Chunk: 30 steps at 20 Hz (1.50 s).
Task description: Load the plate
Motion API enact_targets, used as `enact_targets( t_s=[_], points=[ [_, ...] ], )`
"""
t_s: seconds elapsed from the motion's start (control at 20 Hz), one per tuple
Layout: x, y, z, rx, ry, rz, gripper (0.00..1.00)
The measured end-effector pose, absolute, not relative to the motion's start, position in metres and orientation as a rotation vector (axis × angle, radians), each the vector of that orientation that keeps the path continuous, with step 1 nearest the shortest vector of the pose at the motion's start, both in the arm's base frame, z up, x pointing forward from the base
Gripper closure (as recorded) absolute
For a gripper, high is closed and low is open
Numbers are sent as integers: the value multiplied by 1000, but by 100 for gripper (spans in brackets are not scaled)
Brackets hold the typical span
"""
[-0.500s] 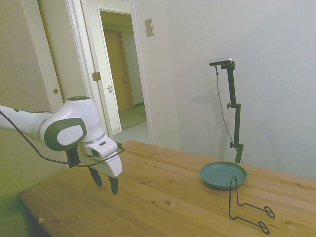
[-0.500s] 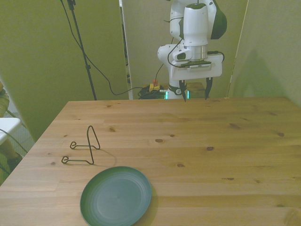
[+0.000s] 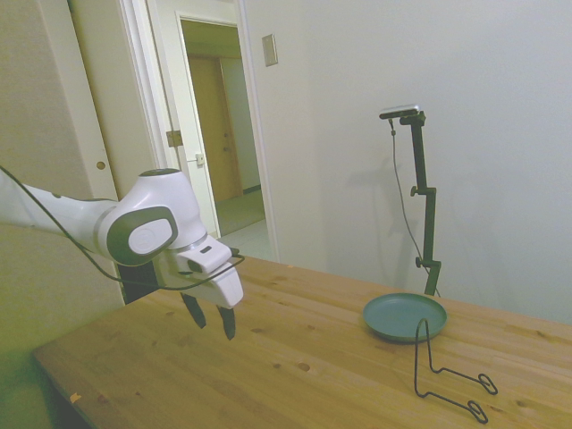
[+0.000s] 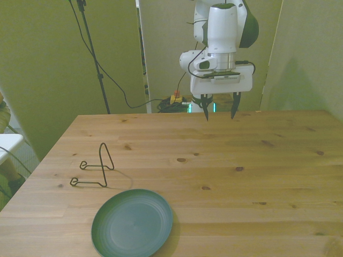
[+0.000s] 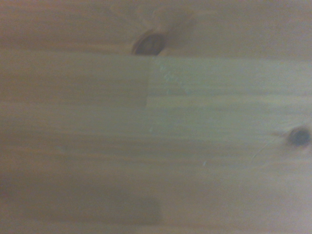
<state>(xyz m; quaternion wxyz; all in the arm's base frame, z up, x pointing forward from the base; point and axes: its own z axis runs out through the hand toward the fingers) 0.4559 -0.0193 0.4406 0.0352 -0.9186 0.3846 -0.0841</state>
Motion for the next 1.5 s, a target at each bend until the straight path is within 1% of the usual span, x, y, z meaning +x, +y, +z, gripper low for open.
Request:
enact_targets(
  t_s=[0.2, 0.45, 0.7, 0.85, 1.3, 1.5],
  points=[
    [496, -55, 441, -2839, 1221, -321, 0],
    [556, -101, 446, -2831, 1282, -387, 0],
    [602, -119, 436, -2830, 1305, -410, 0],
    [612, -123, 432, -2834, 1309, -413, 0],
    [618, -133, 439, -2837, 1295, -439, 0],
    [643, -139, 439, -2835, 1292, -482, 0]
  ],
)
